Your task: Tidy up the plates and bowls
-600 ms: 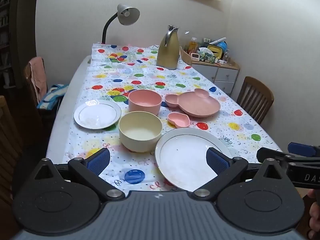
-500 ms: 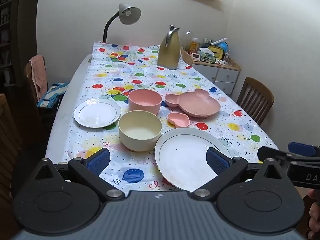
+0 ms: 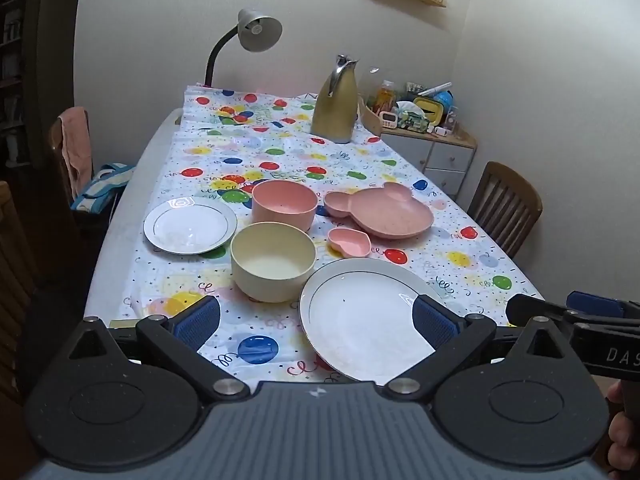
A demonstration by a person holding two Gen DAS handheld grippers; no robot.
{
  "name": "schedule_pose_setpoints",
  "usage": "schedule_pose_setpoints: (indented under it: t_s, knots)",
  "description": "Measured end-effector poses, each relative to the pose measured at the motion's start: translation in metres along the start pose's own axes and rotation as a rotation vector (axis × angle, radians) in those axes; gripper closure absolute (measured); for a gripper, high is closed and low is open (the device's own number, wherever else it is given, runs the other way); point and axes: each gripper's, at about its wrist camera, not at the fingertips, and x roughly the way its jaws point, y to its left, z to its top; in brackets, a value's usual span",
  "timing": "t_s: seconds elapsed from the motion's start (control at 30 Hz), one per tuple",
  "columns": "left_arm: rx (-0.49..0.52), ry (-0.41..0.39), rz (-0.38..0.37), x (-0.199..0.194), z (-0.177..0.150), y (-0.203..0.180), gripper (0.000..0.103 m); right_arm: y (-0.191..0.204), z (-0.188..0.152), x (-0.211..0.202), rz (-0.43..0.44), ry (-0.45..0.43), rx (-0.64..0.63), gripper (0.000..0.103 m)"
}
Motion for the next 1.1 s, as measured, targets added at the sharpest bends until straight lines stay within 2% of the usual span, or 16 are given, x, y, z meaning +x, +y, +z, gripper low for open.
schedule_pose_setpoints:
  t_s: [0.47,0.77,0.93,1.1]
  knots:
    - [0.004,0.000,-0.003,-0.004,-0.001,0.002,0.000,0.006,0.001,-0.006,-0.008,-0.017,0.030,0.000]
    - [0.023,-0.006,0.009,-0.006,0.000,0.000,0.000,0.006,-0.001,-0.004,0.019,-0.005,0.063,0.000]
    - [0.026,-0.012,-0.007,-0.007,0.000,-0.001,0.000,0.011,0.000,-0.006,0.033,-0.016,0.045,0.000]
    - [0.035,-0.010,-0.027,-0.006,0.000,-0.002,0.000,0.017,0.001,-0.008,0.008,-0.029,0.006,0.000]
